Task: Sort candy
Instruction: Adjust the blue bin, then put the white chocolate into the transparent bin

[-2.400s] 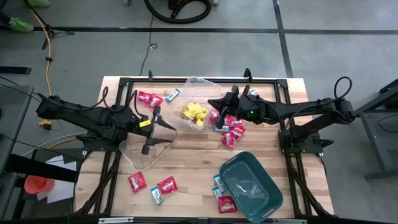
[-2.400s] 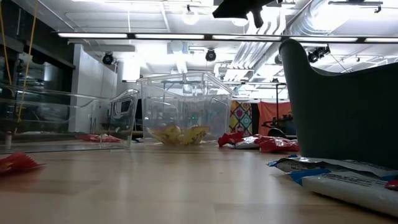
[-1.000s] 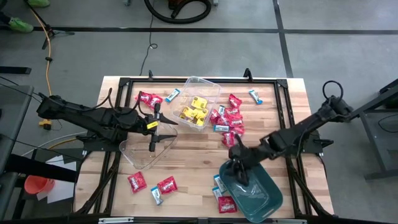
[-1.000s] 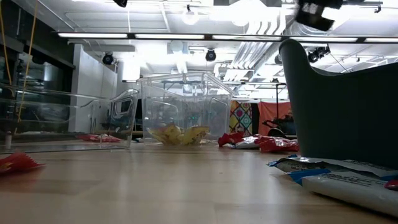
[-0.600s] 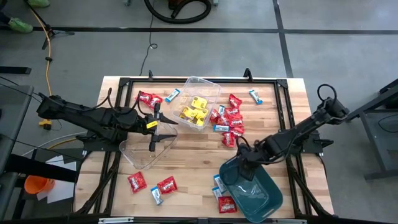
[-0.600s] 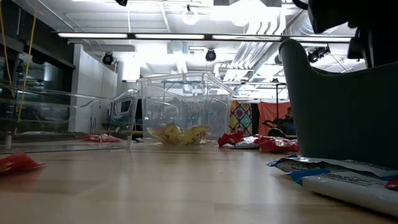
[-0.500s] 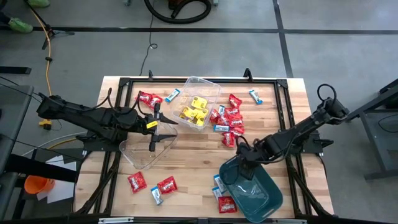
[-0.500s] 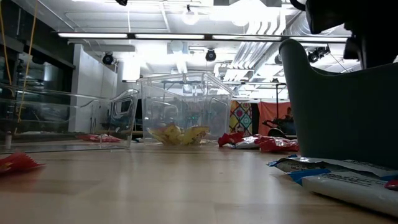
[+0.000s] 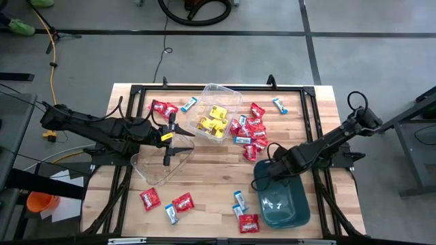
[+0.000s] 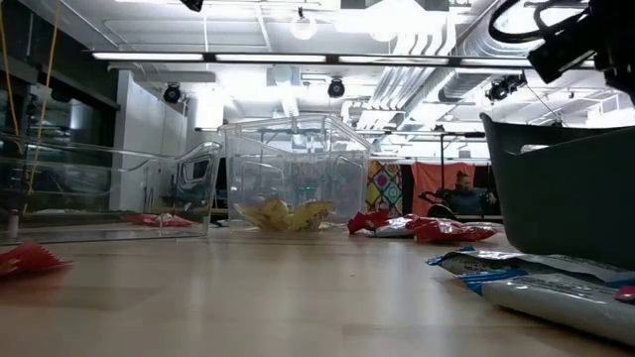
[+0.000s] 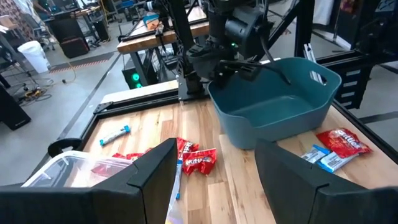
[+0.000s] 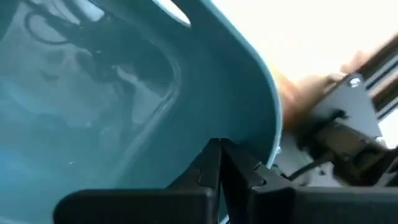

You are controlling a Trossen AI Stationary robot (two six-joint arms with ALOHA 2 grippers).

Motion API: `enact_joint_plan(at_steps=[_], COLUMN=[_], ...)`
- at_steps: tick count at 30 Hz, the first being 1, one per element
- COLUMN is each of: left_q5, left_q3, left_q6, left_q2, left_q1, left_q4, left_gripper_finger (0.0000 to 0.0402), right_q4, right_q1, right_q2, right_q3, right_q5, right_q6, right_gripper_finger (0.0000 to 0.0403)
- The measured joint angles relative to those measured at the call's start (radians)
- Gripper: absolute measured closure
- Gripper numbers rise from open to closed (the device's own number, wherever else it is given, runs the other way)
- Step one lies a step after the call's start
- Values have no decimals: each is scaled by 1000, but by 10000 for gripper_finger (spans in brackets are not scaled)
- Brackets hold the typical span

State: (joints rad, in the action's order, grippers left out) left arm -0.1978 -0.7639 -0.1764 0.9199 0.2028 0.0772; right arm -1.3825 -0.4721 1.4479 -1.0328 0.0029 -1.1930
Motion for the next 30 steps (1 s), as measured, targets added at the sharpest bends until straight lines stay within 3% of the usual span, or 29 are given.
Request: enact_joint_plan(at_steps=[5,9,15,23,30], left_q5=[-14,-67,-170,-451,-513], left_q3=[0,0,0,-1,-1], left_q6=[0,-1,-9,67,94], left_q2=[0,0,0,-44,-55], left_q1=[0,0,0,0,0], left_q4=[-1,0,46,342,364], left_gripper_finger=[197,197,197,197,197], right_q4=[7,-21,-60,-68,-109], right_q1=[0,0,0,7,99], right_q2=[-1,-2,-2,-2,-2], right_q3=[-12,-102,-289,-369,-265], right_q5=[25,39,246,607,642], right_q6=[67,99,187,279,242], right_gripper_finger=[401,402,402,402,396])
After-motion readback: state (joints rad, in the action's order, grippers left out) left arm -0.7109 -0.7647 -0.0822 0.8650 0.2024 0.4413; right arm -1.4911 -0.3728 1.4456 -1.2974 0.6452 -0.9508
